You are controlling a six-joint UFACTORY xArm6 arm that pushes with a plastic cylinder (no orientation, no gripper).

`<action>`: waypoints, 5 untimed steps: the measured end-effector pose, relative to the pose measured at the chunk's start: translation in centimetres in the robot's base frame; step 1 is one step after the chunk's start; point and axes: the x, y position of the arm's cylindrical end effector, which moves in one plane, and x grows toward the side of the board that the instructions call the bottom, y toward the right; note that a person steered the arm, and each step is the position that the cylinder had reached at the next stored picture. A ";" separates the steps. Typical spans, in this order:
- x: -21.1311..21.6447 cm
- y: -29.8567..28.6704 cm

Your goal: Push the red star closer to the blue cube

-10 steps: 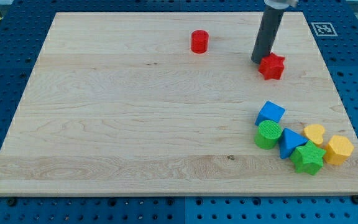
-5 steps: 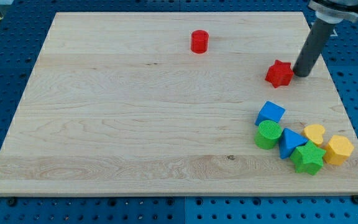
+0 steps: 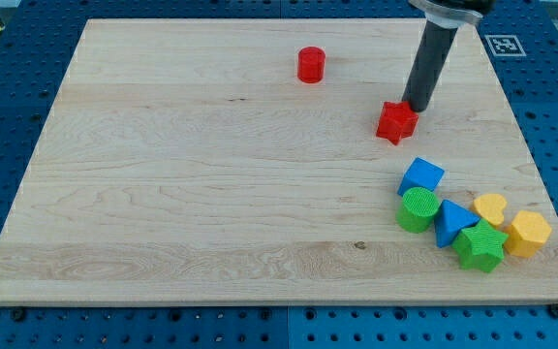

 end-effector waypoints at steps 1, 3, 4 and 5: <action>-1.0 -2.1; 4.4 -2.8; 6.9 -2.8; 8.7 -2.8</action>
